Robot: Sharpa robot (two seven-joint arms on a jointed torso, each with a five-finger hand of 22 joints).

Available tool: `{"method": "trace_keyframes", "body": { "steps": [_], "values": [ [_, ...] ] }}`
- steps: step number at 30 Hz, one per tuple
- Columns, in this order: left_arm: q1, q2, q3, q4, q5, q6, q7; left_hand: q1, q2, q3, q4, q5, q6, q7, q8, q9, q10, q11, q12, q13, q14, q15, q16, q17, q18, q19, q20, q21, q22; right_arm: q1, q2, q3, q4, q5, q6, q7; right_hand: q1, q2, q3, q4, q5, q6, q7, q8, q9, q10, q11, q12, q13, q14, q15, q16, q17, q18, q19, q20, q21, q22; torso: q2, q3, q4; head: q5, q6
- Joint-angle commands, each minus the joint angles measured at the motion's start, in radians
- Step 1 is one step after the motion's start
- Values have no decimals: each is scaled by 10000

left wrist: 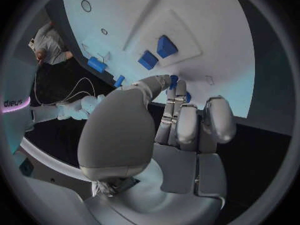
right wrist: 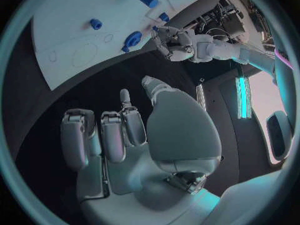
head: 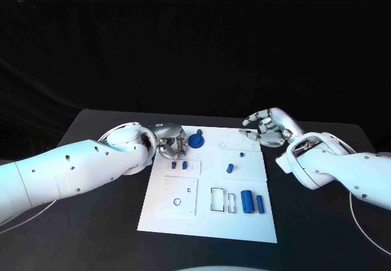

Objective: Assemble the parts on the task board

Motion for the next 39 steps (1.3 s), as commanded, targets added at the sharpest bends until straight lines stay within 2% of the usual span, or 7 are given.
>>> {"method": "trace_keyframes", "body": {
  "steps": [1, 20, 29, 39],
  "values": [
    [-8, 35, -1, -13, 64, 333, -130, -104, -2, -30, -44, -32, 19, 27, -42, -19, 43, 37, -52, -6, 51, -7, -21, 13, -103, 10, -25, -9, -39, -7, 7, 2, 3, -77, 25, 73, 2, 85, 29, 38, 57, 6, -49, 32, -8, 3, -15, -1, 926, 665, -50, -58, 905, 69, 393, -24, -62, 1878, 1, 3, -4, -1, -7],
    [-7, 25, -3, -10, 52, 324, -76, -345, -201, -109, -51, -16, -162, 191, -322, -116, -465, 286, -835, -195, -53, 195, -70, -173, -64, -149, 100, -160, -271, -8, 1, 2, -6, -77, 18, 73, 2, 85, 29, 38, 57, 6, -49, 32, -8, 3, -15, -1, 926, 665, -50, -58, 905, 69, 393, -24, -62, 1878, 1, 0, 1, -4, -20],
    [-7, 8, -4, -27, 61, 253, -64, -421, -309, -99, -43, -3, -512, 360, -607, -240, -735, 449, -1215, -305, -95, 330, -86, -294, -47, -201, 212, -215, -357, -8, 4, 2, -8, -77, 17, 74, 2, 85, 29, 38, 57, 6, -49, 32, -8, 3, -15, -1, 926, 665, -50, -58, 905, 69, 393, -24, -62, 1878, 9, -2, 8, -5, -18],
    [-7, -23, -4, -17, 116, 197, -62, -450, -381, -129, -50, -3, -777, 406, -804, -332, -908, 517, -1425, -370, -129, 394, -103, -381, -24, -254, 264, -276, -458, -9, 1, 2, -17, -77, 20, 71, 25, 85, 32, 51, 70, 20, -55, 57, -5, -7, -22, -19, 908, 662, -58, -71, 884, 72, 389, -31, -77, 1871, 3, -3, 1, 6, -19]
  ]
}}
